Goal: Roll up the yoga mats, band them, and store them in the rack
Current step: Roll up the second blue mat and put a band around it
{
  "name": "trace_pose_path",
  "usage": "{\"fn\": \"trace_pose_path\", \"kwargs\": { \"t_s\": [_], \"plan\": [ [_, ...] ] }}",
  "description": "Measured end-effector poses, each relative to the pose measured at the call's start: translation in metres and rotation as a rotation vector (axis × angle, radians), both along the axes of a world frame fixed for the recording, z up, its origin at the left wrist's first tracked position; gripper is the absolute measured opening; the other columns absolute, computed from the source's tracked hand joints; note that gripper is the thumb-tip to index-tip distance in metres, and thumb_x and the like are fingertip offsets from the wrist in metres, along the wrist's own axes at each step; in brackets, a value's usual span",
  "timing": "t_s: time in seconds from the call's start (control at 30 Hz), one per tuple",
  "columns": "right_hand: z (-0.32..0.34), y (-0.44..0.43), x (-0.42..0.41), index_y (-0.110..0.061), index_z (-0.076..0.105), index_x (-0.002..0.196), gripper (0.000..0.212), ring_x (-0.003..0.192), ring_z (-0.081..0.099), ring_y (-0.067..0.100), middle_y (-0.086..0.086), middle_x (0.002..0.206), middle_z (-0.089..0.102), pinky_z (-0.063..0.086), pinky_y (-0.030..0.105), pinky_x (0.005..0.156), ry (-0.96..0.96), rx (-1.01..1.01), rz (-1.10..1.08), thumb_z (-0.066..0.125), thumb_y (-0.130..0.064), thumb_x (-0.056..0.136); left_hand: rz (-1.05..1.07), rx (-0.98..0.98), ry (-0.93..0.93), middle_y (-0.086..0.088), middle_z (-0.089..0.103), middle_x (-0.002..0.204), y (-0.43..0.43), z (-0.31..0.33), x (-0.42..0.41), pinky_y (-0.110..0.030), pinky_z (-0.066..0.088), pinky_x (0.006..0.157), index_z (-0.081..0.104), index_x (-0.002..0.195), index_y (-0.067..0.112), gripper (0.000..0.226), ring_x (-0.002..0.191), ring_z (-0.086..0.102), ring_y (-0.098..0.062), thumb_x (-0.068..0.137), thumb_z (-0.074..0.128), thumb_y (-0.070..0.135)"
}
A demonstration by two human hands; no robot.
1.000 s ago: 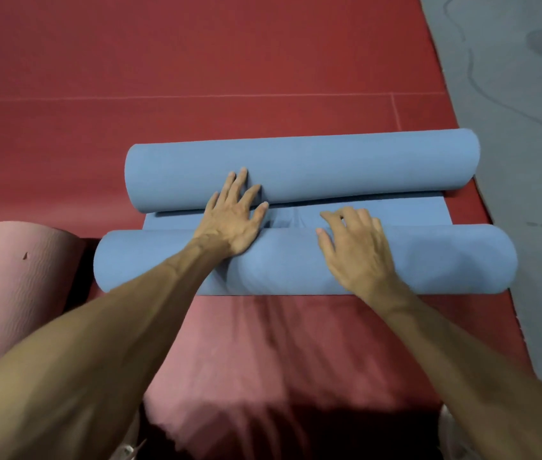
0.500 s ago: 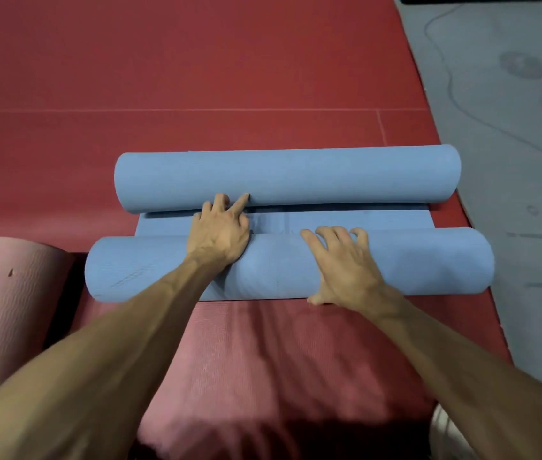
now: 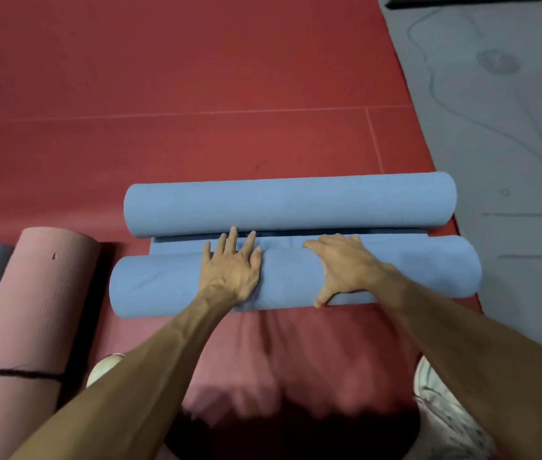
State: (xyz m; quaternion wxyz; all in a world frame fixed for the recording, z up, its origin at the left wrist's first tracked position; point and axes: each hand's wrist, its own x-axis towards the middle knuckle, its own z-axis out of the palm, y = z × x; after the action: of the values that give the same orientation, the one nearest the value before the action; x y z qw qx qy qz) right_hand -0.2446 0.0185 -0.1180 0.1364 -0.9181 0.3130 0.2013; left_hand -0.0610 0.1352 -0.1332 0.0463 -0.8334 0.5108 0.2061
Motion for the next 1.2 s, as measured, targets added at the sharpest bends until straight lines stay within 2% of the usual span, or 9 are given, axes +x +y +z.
{"fn": "trace_pose_path", "kwargs": {
  "t_s": [0.17, 0.4, 0.47, 0.53, 0.6, 0.63, 0.73, 1.0, 1.2],
  "plan": [
    [0.003, 0.021, -0.019, -0.026, 0.036, 0.143, 0.116, 0.119, 0.049, 0.018, -0.006, 0.128, 0.052, 0.036, 0.039, 0.103, 0.034, 0.242, -0.068, 0.084, -0.063, 0.044, 0.006, 0.010, -0.017, -0.007, 0.005, 0.161, 0.037, 0.001, -0.025, -0.045, 0.002, 0.119, 0.011, 0.152, 0.033, 0.054, 0.148, 0.005, -0.020, 0.100, 0.013, 0.048],
    [-0.009, 0.038, -0.035, -0.031, 0.028, 0.147, 0.120, 0.123, 0.040, 0.017, -0.005, 0.132, 0.044, 0.029, 0.036, 0.106, 0.000, 0.164, -0.032, 0.072, -0.080, 0.047, 0.026, -0.022, -0.054, -0.005, 0.008, 0.161, 0.054, -0.004, -0.037, -0.044, 0.003, 0.119, 0.013, 0.152, 0.036, 0.054, 0.148, 0.006, -0.021, 0.099, 0.013, 0.049],
    [-0.013, 0.038, -0.036, -0.031, 0.028, 0.148, 0.116, 0.127, 0.038, 0.015, -0.007, 0.138, 0.041, 0.026, 0.034, 0.107, -0.054, 0.137, -0.035, 0.054, -0.091, 0.052, 0.028, -0.034, -0.060, -0.005, 0.005, 0.161, 0.051, -0.006, -0.035, -0.043, 0.004, 0.119, 0.014, 0.152, 0.036, 0.054, 0.148, 0.006, -0.020, 0.099, 0.013, 0.048],
    [-0.017, 0.039, -0.032, -0.031, 0.029, 0.148, 0.114, 0.130, 0.037, 0.014, -0.008, 0.141, 0.040, 0.024, 0.033, 0.108, -0.141, 0.106, -0.102, 0.021, -0.098, 0.057, 0.033, -0.060, -0.060, -0.004, 0.004, 0.162, 0.047, -0.008, -0.034, -0.042, 0.005, 0.119, 0.015, 0.152, 0.035, 0.055, 0.148, 0.006, -0.019, 0.098, 0.014, 0.048],
    [-0.022, 0.036, -0.026, -0.030, 0.030, 0.148, 0.116, 0.133, 0.036, 0.014, -0.007, 0.143, 0.039, 0.024, 0.034, 0.110, -0.209, 0.046, -0.168, -0.006, -0.095, 0.060, 0.037, -0.080, -0.046, -0.002, 0.003, 0.162, 0.041, -0.009, -0.030, -0.040, 0.005, 0.119, 0.015, 0.152, 0.035, 0.056, 0.148, 0.005, -0.018, 0.098, 0.014, 0.049],
    [-0.023, 0.034, -0.023, -0.029, 0.030, 0.148, 0.109, 0.135, 0.035, 0.015, -0.006, 0.144, 0.038, 0.023, 0.034, 0.110, -0.219, 0.009, -0.178, -0.005, -0.091, 0.066, 0.036, -0.083, -0.036, -0.001, 0.001, 0.162, 0.037, -0.010, -0.027, -0.040, 0.005, 0.119, 0.015, 0.152, 0.035, 0.056, 0.148, 0.005, -0.017, 0.098, 0.014, 0.049],
    [-0.025, 0.022, -0.015, -0.027, 0.032, 0.148, 0.071, 0.138, 0.030, 0.016, -0.001, 0.149, 0.034, 0.019, 0.035, 0.112, -0.242, -0.044, -0.209, 0.025, -0.068, 0.092, 0.026, -0.089, -0.001, 0.003, -0.004, 0.162, 0.023, -0.011, -0.018, -0.039, 0.007, 0.120, 0.014, 0.152, 0.034, 0.057, 0.148, 0.003, -0.015, 0.098, 0.013, 0.050],
    [-0.038, -0.012, 0.001, -0.017, 0.048, 0.138, 0.048, 0.130, 0.042, 0.021, 0.001, 0.140, 0.047, 0.026, 0.039, 0.107, -0.371, -0.141, -0.250, 0.044, -0.043, 0.099, 0.013, -0.140, 0.059, 0.004, -0.006, 0.161, -0.017, -0.016, 0.007, -0.036, 0.011, 0.118, 0.018, 0.152, 0.029, 0.055, 0.148, 0.004, -0.012, 0.099, 0.021, 0.045],
    [-0.039, -0.016, 0.011, -0.010, 0.069, 0.101, 0.040, 0.085, 0.061, 0.029, 0.007, 0.094, 0.062, 0.047, 0.042, 0.075, -0.582, -0.383, -0.241, 0.038, -0.033, 0.089, 0.056, -0.166, 0.131, 0.002, -0.006, 0.161, -0.056, -0.024, 0.029, -0.040, 0.013, 0.119, 0.018, 0.152, 0.024, 0.055, 0.148, 0.001, -0.017, 0.101, 0.025, 0.042]
  ]
}}
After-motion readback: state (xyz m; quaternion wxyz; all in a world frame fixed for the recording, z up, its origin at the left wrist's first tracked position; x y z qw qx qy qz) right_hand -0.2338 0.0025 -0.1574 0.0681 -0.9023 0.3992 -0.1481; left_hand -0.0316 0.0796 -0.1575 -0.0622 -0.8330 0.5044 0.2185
